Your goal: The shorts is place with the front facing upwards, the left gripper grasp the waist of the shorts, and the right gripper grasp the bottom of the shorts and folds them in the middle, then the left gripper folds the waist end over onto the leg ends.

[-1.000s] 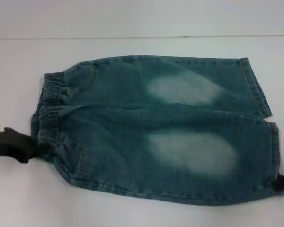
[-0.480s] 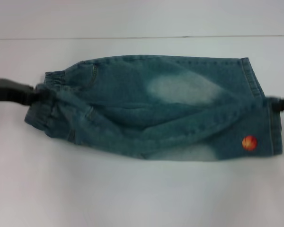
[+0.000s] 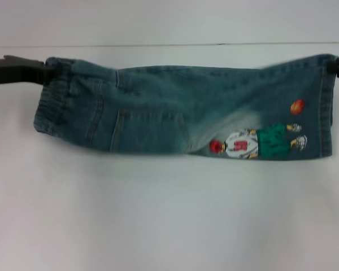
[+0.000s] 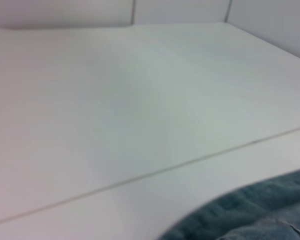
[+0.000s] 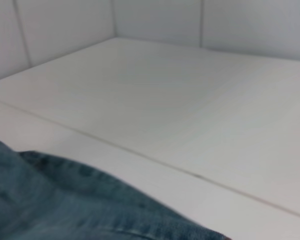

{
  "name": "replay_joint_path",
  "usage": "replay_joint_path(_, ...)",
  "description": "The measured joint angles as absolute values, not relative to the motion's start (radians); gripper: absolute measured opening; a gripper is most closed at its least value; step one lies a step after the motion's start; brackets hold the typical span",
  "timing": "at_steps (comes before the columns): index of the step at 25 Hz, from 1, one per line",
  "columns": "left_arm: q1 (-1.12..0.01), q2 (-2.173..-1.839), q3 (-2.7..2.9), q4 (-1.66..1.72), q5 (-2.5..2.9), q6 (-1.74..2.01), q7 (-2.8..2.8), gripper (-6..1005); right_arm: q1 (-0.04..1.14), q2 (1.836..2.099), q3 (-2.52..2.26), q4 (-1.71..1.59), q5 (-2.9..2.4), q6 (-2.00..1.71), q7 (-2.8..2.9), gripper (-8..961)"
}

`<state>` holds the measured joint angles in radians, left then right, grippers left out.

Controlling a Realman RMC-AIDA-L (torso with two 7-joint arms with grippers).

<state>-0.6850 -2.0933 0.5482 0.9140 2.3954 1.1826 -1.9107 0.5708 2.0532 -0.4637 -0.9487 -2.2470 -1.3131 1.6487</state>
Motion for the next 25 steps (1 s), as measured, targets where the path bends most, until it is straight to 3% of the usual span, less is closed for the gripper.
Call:
replay_joint_path(7, -0.690, -2.130, 0.633, 0.892, 2.380, 1.013, -1.910, 64, 0.599, 2.057, -0.487, -0.865, -2.232, -1.124, 1.600, 40)
replay_joint_path(15, -0.688, -2.155, 0.702, 0.863, 2.379, 0.911, -1.909, 64, 0.619, 2.087, -0.582, -0.817, -2.225, -0.965, 1.571, 41)
replay_joint_path(25, -0.691, -2.159, 0.731, 0.840, 2.379, 0.849, -1.902, 64, 0.650, 2.086, -0.613, -0.762, -2.222, -0.857, 1.543, 69)
